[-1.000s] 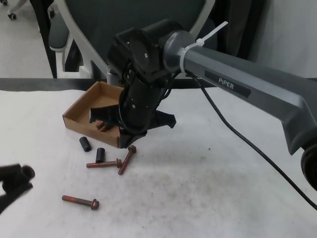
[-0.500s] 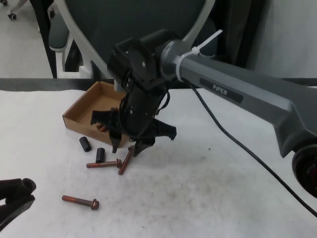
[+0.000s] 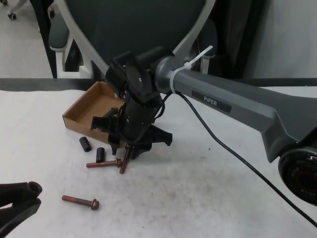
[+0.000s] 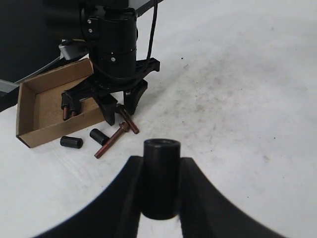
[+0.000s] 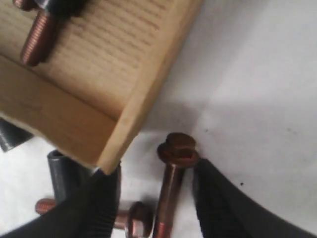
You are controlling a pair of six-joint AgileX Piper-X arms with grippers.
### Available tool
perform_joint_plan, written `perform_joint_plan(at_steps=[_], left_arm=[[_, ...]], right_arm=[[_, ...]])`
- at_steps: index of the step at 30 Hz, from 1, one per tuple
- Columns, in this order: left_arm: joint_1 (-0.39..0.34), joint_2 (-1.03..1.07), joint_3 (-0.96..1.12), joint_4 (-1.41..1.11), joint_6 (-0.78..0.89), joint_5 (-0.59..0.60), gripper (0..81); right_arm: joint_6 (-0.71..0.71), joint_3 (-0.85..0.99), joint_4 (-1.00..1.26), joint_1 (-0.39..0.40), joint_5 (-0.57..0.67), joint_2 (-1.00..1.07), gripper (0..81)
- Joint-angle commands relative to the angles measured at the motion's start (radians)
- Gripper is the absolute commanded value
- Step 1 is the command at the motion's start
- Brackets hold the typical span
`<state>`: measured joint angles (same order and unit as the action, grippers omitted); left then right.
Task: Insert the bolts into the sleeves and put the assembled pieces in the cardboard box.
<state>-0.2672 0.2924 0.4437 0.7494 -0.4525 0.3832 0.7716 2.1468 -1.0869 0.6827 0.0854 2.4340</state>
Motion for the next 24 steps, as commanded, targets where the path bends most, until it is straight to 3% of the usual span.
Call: perform_joint_plan(at_steps=[1,20,24], left_arm=[[-0.001,-0.007,0.001,-0.005,0.005,0.008,0.8],[-0.001,-0.007,0.001,-0.005,0.005,0.008,0.8],[-0.001,-0.007,0.001,-0.005,0.005,0.008,0.8]], right_arm=[[0.012,0.003,0.005,-0.004,-0.021,0.000,43.8],[-0.031,0.003,-0.090,-0.003,-0.074,0.029,43.7],[-0.031,0.003,-0.118,0.003,-0.069,0.039,32.8]])
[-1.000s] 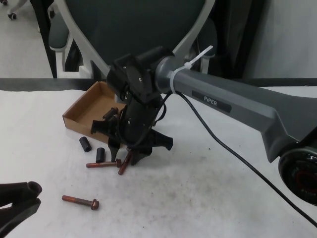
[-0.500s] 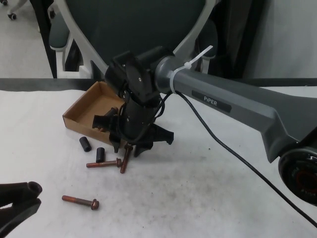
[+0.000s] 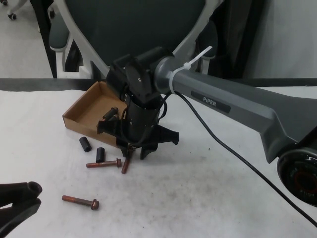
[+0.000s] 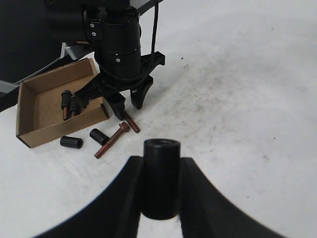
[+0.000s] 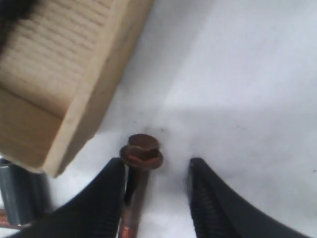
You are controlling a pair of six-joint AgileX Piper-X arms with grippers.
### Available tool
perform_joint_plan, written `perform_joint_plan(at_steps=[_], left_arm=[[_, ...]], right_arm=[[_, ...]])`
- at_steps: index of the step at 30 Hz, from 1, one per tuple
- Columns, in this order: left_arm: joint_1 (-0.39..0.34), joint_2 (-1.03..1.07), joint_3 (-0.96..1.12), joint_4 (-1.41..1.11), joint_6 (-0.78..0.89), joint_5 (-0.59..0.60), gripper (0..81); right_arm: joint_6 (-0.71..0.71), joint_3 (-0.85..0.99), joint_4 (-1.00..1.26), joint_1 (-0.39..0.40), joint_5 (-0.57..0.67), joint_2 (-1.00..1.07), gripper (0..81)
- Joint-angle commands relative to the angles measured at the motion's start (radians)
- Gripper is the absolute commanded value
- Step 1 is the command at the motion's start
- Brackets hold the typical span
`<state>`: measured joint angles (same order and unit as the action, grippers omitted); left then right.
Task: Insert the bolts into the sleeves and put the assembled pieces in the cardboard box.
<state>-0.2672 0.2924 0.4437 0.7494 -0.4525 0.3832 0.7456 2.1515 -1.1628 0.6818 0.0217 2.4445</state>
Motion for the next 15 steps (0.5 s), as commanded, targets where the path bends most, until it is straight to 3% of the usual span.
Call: perform_joint_plan(at_steps=[1,4,10,15], left_arm=[[-0.001,-0.007,0.001,-0.005,0.005,0.008,0.8],[-0.001,-0.007,0.001,-0.005,0.005,0.008,0.8],[-0.001,-0.007,0.001,-0.005,0.005,0.008,0.8],[-0.001,-0.007,0.001,-0.005,0.029,0.008,0.8]], right_arm=[[-0.005,-0.002,-0.044,0.003,-0.001,0.032,29.4],[-0.005,-0.002,-0.040,0.004,0.022,0.037,16.7],[-0.005,-0.002,-0.040,0.004,0.025,0.037,0.8],[-0.026,-0.002,-0.046,0.004,0.029,0.037,0.2]])
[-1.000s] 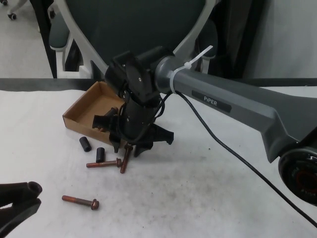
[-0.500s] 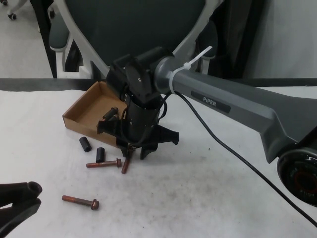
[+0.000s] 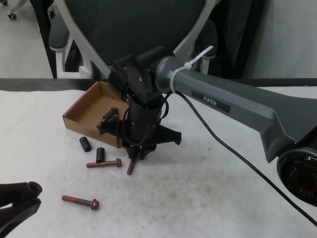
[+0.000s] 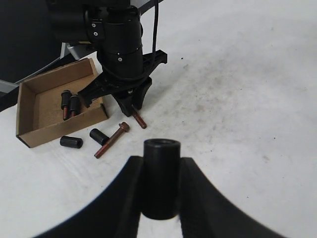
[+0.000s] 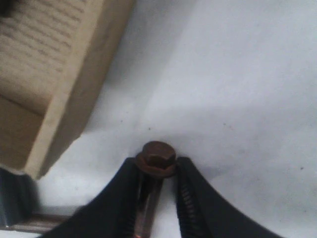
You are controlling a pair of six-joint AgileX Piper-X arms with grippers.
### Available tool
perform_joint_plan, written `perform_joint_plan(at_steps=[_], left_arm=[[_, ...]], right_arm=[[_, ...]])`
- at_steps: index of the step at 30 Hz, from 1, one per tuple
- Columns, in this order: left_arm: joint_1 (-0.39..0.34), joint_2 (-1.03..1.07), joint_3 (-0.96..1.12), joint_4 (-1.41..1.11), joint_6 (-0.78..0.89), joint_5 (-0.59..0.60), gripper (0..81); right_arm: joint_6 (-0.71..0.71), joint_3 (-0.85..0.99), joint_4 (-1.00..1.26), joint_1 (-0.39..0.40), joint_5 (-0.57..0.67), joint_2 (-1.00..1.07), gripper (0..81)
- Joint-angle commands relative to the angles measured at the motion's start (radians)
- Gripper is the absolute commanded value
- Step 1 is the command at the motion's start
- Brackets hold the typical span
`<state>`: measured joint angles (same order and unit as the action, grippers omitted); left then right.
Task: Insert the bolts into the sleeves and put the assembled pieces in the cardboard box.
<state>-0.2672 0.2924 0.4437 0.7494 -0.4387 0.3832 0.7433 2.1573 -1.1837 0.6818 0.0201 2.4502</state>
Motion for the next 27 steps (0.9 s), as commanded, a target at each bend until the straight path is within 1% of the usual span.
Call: perform_joint_plan(at_steps=[1,6,9,11,13,14,16,18,21,22,23,24,27], left_arm=[[-0.001,-0.007,0.001,-0.005,0.026,0.008,0.8],[-0.001,-0.007,0.001,-0.005,0.039,0.008,0.8],[-0.001,-0.007,0.001,-0.005,0.039,0.008,0.8],[-0.001,-0.007,0.001,-0.005,0.043,0.008,0.8],[-0.001,-0.007,0.001,-0.005,0.043,0.008,0.8],[-0.001,-0.007,0.001,-0.005,0.043,0.008,0.8],[-0.001,-0.007,0.001,-0.005,0.043,0.008,0.8],[-0.001,-0.007,0.001,-0.005,0.043,0.008,0.8],[-0.001,-0.007,0.001,-0.005,0.043,0.008,0.8],[-0.001,-0.007,0.001,-0.005,0.043,0.008,0.8],[-0.001,-0.007,0.001,-0.005,0.043,0.008,0.8],[-0.001,-0.007,0.001,-0.005,0.043,0.008,0.8],[-0.001,-0.007,0.001,-0.005,0.043,0.008,0.8]], right_arm=[[-0.034,-0.004,-0.034,0.004,0.031,0.029,0.2],[-0.121,-0.003,-0.042,0.004,-0.020,0.001,0.2],[-0.121,-0.003,-0.037,0.001,-0.064,-0.021,0.2],[-0.121,-0.002,-0.042,-0.006,-0.056,-0.024,0.2],[-0.121,-0.002,-0.059,-0.012,-0.010,-0.024,1.3],[-0.121,-0.002,-0.067,-0.013,0.007,-0.024,3.9],[-0.121,-0.006,-0.073,-0.013,0.022,-0.024,13.0],[-0.121,-0.006,-0.073,-0.013,0.031,-0.024,25.3],[-0.061,-0.006,-0.087,-0.010,0.031,-0.024,48.9],[-0.026,-0.006,-0.092,-0.010,0.031,-0.024,52.8],[0.001,-0.006,-0.099,-0.010,0.031,-0.024,54.3],[0.020,-0.006,-0.106,-0.010,0.031,-0.024,53.3],[0.044,-0.006,-0.109,-0.010,0.031,-0.024,46.3]])
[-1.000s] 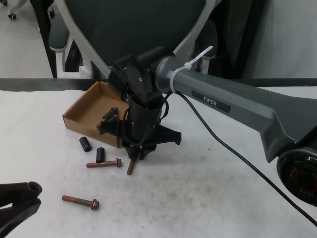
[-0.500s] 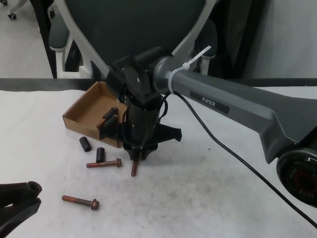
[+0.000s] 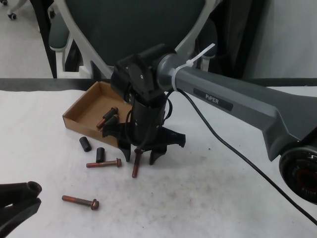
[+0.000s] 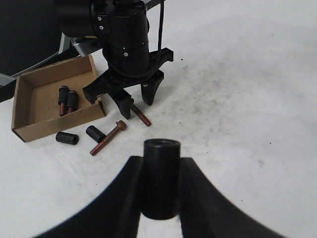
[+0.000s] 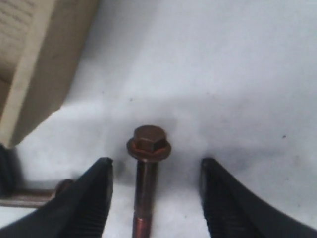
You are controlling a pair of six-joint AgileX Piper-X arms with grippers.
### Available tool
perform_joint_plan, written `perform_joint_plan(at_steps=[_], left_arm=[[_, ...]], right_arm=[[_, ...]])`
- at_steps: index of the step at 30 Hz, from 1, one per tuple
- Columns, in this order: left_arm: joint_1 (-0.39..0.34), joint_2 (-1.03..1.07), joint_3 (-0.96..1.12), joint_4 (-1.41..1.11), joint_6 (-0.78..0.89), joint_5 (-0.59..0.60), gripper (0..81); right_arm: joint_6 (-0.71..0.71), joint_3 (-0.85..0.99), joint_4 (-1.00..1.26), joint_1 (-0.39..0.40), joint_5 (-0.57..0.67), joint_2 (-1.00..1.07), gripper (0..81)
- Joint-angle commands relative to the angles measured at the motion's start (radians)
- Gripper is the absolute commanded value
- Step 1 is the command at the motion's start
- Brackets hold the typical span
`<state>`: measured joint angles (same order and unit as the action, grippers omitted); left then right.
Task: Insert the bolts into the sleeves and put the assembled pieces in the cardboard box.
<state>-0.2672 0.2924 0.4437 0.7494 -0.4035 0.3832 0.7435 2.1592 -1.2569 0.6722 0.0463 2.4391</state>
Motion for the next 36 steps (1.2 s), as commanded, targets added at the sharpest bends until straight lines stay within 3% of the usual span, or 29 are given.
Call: perform_joint_plan(at_steps=[1,7,17,22,27,36], left_arm=[[-0.001,-0.007,0.001,-0.005,0.007,0.008,0.8],[-0.001,-0.007,0.001,-0.005,0.007,0.008,0.8],[-0.001,-0.007,0.001,-0.005,0.007,0.008,0.8],[-0.001,-0.007,0.001,-0.005,0.007,0.008,0.8],[-0.001,-0.007,0.001,-0.005,0.007,0.094,0.8],[-0.001,-0.005,-0.117,-0.194,0.064,0.240,0.8]], right_arm=[[0.044,-0.008,-0.036,0.000,0.005,-0.013,43.5],[0.044,-0.010,-0.032,0.000,-0.004,-0.013,31.9],[0.022,-0.035,-0.015,0.000,0.008,-0.011,0.1],[-0.144,-0.044,-0.022,0.000,0.003,-0.014,0.0],[-0.197,-0.044,-0.028,0.000,-0.089,-0.052,0.3],[-0.272,-0.044,0.034,0.000,-0.120,-0.150,0.3]])
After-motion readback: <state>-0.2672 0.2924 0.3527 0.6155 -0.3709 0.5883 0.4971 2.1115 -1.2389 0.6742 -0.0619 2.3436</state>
